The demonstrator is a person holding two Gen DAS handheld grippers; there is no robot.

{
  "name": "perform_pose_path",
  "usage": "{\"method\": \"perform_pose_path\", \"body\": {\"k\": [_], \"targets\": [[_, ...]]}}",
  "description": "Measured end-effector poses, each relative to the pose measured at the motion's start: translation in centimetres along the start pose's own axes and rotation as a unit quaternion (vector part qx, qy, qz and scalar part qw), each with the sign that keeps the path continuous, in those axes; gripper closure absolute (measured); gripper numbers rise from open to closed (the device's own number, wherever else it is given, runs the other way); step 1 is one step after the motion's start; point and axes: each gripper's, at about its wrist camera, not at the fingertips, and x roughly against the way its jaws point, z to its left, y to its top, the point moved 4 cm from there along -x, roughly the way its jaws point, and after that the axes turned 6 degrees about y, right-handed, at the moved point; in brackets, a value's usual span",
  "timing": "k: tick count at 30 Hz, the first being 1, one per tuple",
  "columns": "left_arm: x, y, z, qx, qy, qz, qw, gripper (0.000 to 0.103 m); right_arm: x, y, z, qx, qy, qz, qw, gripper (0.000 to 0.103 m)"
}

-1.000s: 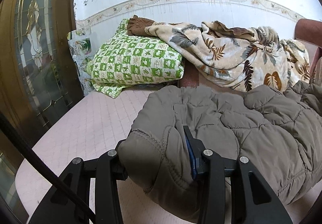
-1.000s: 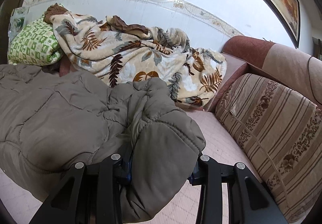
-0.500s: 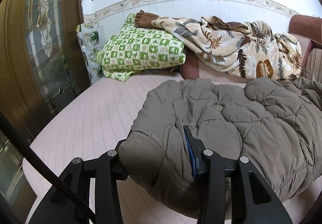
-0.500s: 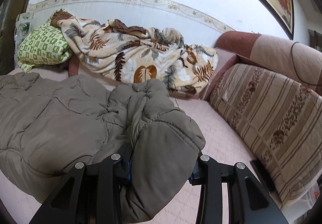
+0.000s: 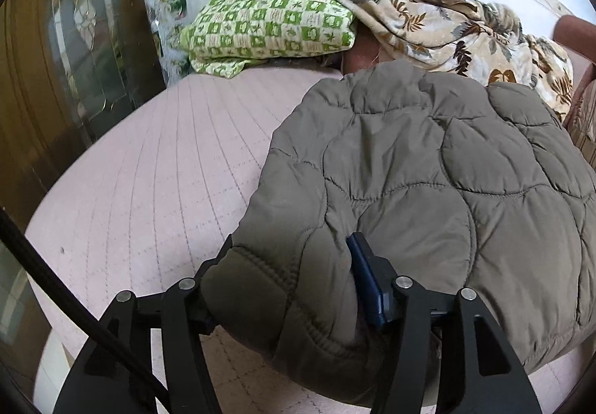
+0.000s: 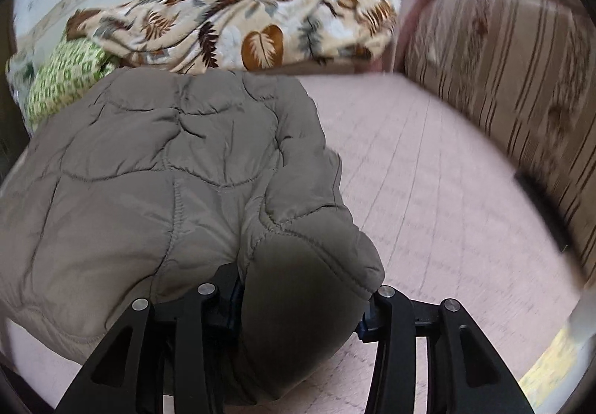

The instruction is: Fold large clothes

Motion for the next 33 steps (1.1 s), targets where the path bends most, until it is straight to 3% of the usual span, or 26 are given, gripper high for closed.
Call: {"method": "perform_pose_path", "body": {"k": [6, 9, 10, 13, 16, 19, 21, 23, 26, 28, 30, 33], "targets": [[0.7, -0.4, 2.1, 0.039, 0.009, 0.004, 0.9992, 0.021, 0.2, -0.8, -2.9, -0.106, 0.074, 0.023, 0.991, 0.038], [2.4, 0.0, 4.3, 0.075, 0.019, -0.022, 0.9968, 0.021, 2.1, -1.4, -4.7, -0.175, 0.127, 0.019, 0.976, 0.037], [3.1, 0.0, 5.2, 0.093, 0.037, -0.034, 0.9944, 0.021, 3.1, -1.7, -5.0, -0.187, 0.134, 0.012, 0.973, 0.037], [4.8, 0.6, 6.9, 0.125, 0.065, -0.071, 0.9875, 0.021, 5.6, -2.4, -5.3, -0.188, 0.116, -0.011, 0.975, 0.035], [6.0, 1.1, 6.9, 0.121, 0.078, -0.103, 0.9841, 0.021, 7.8, -2.4, -5.7, -0.179, 0.08, -0.045, 0.98, 0.034], [6.8, 1.4, 4.6, 0.086, 0.049, -0.128, 0.9868, 0.021, 9.9, -1.3, -5.3, -0.138, 0.048, -0.102, 0.984, 0.034], [7.0, 1.1, 2.7, 0.053, 0.031, -0.134, 0.9891, 0.021, 9.9, -0.9, -3.7, -0.099, 0.07, -0.107, 0.987, 0.038], [6.6, 0.8, 0.4, 0.013, 0.013, -0.129, 0.9914, 0.021, 9.0, -0.6, -1.5, -0.067, 0.115, -0.099, 0.986, 0.051], [3.9, 0.2, -1.3, -0.012, 0.008, -0.079, 0.9968, 0.021, 6.4, -1.1, -0.4, -0.04, 0.083, -0.062, 0.994, 0.055], [1.2, -0.6, -1.5, -0.019, 0.007, -0.021, 0.9996, 0.02, 3.9, -1.7, -1.4, -0.06, 0.069, -0.015, 0.996, 0.056], [0.5, -0.6, -1.5, -0.016, 0.007, -0.013, 0.9998, 0.019, 1.7, -2.5, -2.3, -0.094, 0.089, 0.027, 0.991, 0.055], [1.2, -0.3, -1.6, -0.016, 0.018, -0.026, 0.9994, 0.019, 1.8, -2.7, -2.0, -0.086, 0.075, 0.027, 0.993, 0.055]]}}
